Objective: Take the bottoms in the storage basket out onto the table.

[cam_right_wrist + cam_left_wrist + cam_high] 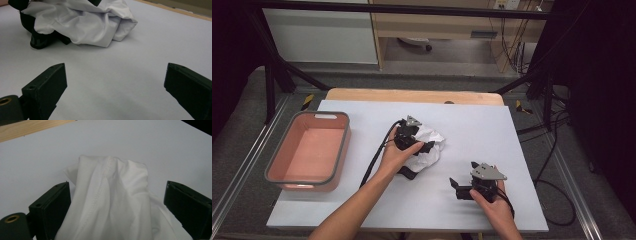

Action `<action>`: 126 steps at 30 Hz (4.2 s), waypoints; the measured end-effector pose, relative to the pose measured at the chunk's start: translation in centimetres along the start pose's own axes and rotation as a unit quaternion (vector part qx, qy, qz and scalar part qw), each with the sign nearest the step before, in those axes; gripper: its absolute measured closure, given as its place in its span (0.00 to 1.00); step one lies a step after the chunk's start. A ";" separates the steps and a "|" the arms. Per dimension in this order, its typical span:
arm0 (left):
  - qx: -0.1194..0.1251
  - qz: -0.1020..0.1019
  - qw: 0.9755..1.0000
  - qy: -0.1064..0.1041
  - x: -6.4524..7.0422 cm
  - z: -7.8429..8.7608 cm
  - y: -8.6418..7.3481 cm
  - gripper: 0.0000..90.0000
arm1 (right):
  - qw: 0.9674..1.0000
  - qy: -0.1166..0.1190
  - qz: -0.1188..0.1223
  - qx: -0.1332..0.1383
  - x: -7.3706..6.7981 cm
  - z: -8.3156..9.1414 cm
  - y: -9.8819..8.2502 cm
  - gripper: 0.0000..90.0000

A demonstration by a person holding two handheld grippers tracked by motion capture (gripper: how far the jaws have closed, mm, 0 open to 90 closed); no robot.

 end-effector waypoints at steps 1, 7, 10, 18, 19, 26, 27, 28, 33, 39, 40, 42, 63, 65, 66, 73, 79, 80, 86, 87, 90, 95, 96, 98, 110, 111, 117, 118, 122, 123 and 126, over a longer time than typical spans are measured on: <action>0.001 -0.003 1.000 -0.001 0.1 0.0 0.0 0.07 | 1.000 0.000 0.000 0.000 0.0 0.0 0.0 0.05; 0.005 -0.009 1.000 -0.004 0.5 0.3 0.1 0.08 | 1.000 0.000 0.000 -0.002 -0.1 0.0 0.0 0.05; 0.007 -0.011 1.000 -0.008 0.7 0.5 0.3 0.08 | 1.000 0.000 0.000 -0.002 0.0 0.0 0.0 0.05; 0.014 -0.017 1.000 -0.020 1.5 1.1 0.7 0.08 | 1.000 -0.002 -0.002 -0.003 0.0 0.0 -0.1 0.05; 0.015 -0.016 1.000 -0.020 1.5 1.3 0.8 0.08 | 1.000 -0.003 -0.002 -0.002 0.0 0.0 -0.1 0.05; 0.034 -0.016 0.999 -0.028 1.9 2.8 1.9 0.08 | 1.000 -0.002 -0.002 -0.007 0.3 0.2 -0.2 0.05; 0.036 -0.017 0.999 -0.030 2.0 3.0 2.0 0.08 | 1.000 -0.001 0.000 -0.007 0.3 0.2 -0.1 0.05; 0.037 -0.019 0.999 -0.032 2.1 3.2 2.2 0.08 | 1.000 0.000 0.000 -0.008 0.3 0.2 -0.1 0.05; 0.040 -0.031 0.998 -0.040 2.6 4.3 3.0 0.08 | 1.000 0.005 0.001 -0.013 0.4 0.4 -0.2 0.05; 0.047 -0.035 0.997 -0.046 3.0 5.7 3.5 0.09 | 1.000 0.007 -0.002 -0.013 0.7 0.6 -0.2 0.06; 0.048 -0.038 0.997 -0.047 3.1 6.0 3.5 0.09 | 1.000 0.007 -0.001 -0.014 0.6 0.6 -0.2 0.06; 0.047 -0.040 0.997 -0.046 3.0 6.3 3.6 0.09 | 1.000 0.008 0.000 -0.015 0.6 0.6 -0.2 0.06; 0.076 -0.037 0.996 -0.024 1.2 11.4 5.4 0.08 | 1.000 0.015 -0.009 -0.019 1.0 0.8 -0.3 0.06; 0.077 -0.036 0.996 -0.022 0.9 11.8 5.5 0.08 | 1.000 0.016 -0.009 -0.015 1.0 0.9 -0.3 0.06; 0.077 -0.035 0.996 -0.021 0.8 12.1 5.6 0.07 | 1.000 0.015 -0.009 -0.013 1.1 1.0 -0.2 0.06; 0.083 -0.035 0.996 -0.007 -0.4 14.1 5.8 0.07 | 1.000 0.017 -0.004 -0.016 0.9 0.8 -0.2 0.06; 0.101 -0.016 0.995 0.009 -2.1 15.5 5.9 0.07 | 1.000 0.013 -0.009 -0.016 1.1 1.0 -0.3 0.06; 0.101 -0.015 0.995 0.011 -2.4 15.8 5.9 0.07 | 1.000 0.014 -0.009 -0.016 1.1 1.0 -0.3 0.06; 0.097 -0.016 0.995 0.020 -3.5 17.1 5.8 0.06 | 1.000 0.017 -0.010 -0.014 1.0 0.8 -0.2 0.06; 0.099 -0.014 0.995 0.019 -3.7 17.3 5.7 0.06 | 1.000 0.018 -0.008 -0.015 1.0 0.8 -0.2 0.06; 0.104 -0.007 0.994 0.023 -4.3 17.9 5.5 0.05 | 1.000 0.015 -0.007 -0.019 1.0 0.8 -0.3 0.06; 0.112 0.007 0.993 0.026 -5.4 19.0 5.0 0.05 | 1.000 0.009 -0.010 -0.017 1.1 1.0 -0.3 0.06; 0.112 0.008 0.993 0.028 -5.8 19.2 4.8 0.05 | 1.000 0.007 -0.011 -0.015 1.2 1.0 -0.3 0.06; 0.111 0.010 0.993 0.035 -6.3 19.4 4.5 0.05 | 1.000 0.007 -0.015 -0.013 1.2 0.9 -0.2 0.06; 0.113 0.044 0.991 0.064 -9.4 21.8 1.8 0.06 | 1.000 0.019 -0.007 -0.010 0.9 0.9 0.0 0.06; 0.114 0.046 0.990 0.063 -9.6 22.0 1.6 0.06 | 1.000 0.019 -0.007 -0.010 0.9 0.9 0.0 0.06; 0.126 0.056 0.988 0.064 -10.5 23.4 0.9 0.05 | 1.000 0.022 -0.002 -0.014 0.8 0.9 -0.2 0.06; 0.126 0.058 0.988 0.065 -10.6 23.6 0.7 0.05 | 1.000 0.021 -0.004 -0.012 0.8 1.0 -0.2 0.06; 0.124 0.057 0.988 0.072 -11.0 24.6 0.2 0.05 | 1.000 0.018 -0.002 -0.010 0.8 1.0 -0.1 0.06; 0.125 0.058 0.988 0.071 -11.1 24.8 0.1 0.05 | 1.000 0.019 -0.002 -0.010 0.8 1.0 -0.1 0.06; 0.124 0.052 0.988 0.074 -11.2 25.5 0.0 0.05 | 1.000 0.019 -0.005 -0.011 0.8 1.0 -0.1 0.06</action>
Point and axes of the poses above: each handheld gripper's, and its own axes: z roughly backward along the jaws, y roughly out of its top, x roughly to its right, the point moved 2 cm from there along -z, roughly forward along the jaws, and after that the axes turned 3 degrees about z, right-handed, at the moved point
